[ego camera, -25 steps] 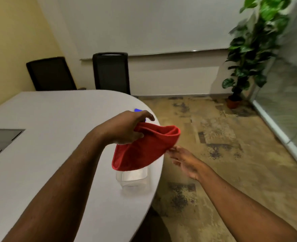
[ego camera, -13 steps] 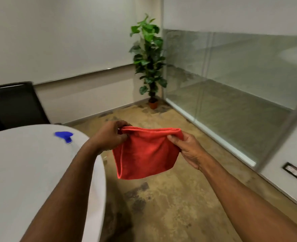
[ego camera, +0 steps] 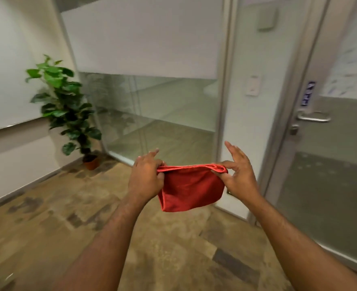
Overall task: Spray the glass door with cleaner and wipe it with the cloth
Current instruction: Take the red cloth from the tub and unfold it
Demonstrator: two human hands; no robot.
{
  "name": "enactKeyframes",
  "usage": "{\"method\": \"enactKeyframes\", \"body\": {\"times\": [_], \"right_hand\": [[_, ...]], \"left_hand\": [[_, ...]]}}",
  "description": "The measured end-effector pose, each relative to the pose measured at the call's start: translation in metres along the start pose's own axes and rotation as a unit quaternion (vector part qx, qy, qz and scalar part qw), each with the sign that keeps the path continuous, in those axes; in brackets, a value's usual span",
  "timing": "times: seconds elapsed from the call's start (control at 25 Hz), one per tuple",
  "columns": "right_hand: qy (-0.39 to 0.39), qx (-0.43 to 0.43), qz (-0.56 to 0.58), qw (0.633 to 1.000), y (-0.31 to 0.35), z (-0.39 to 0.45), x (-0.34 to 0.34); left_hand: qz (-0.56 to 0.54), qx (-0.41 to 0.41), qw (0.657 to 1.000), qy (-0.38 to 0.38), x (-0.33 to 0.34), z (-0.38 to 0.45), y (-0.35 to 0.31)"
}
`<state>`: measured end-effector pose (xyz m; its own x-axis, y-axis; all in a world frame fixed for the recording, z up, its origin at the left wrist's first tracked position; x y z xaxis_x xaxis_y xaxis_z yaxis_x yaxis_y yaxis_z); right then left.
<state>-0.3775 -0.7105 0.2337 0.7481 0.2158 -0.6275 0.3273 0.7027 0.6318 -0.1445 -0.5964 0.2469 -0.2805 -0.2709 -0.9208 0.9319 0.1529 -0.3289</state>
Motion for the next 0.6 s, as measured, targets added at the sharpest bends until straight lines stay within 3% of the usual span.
{"method": "enactKeyframes", "body": {"times": [0.16, 0.28, 0.4, 0.6], "right_hand": [[-0.070, 0.023, -0.098, 0.992, -0.080, -0.021, -0.111], [-0.106, 0.052, -0.141, 0.983, -0.124, -0.033, -0.184], [-0.138, 0.090, -0.182, 0.969, -0.165, -0.038, -0.246], [-0.209, 0.119, -0.226, 0.944, -0.216, -0.028, -0.340]], "left_hand": [[0.021, 0.051, 0.998, -0.016, 0.061, 0.078, -0.115], [-0.073, 0.091, 0.993, 0.004, 0.093, 0.131, -0.196], [-0.140, 0.149, 0.979, 0.015, 0.113, 0.177, -0.265], [-0.124, 0.236, 0.964, -0.012, 0.121, 0.254, -0.367]]}}
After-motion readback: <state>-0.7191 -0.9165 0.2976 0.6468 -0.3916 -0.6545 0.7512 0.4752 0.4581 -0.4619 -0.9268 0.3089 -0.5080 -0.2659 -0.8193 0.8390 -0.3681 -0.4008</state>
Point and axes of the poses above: each hand's wrist, its own z-axis towards the middle knuckle, its own x-axis out of the palm, y = z × x, the point moved 7 cm from there along z, towards the middle knuckle, and after that the axes turned 15 degrees about y, right-handed, at the moved point
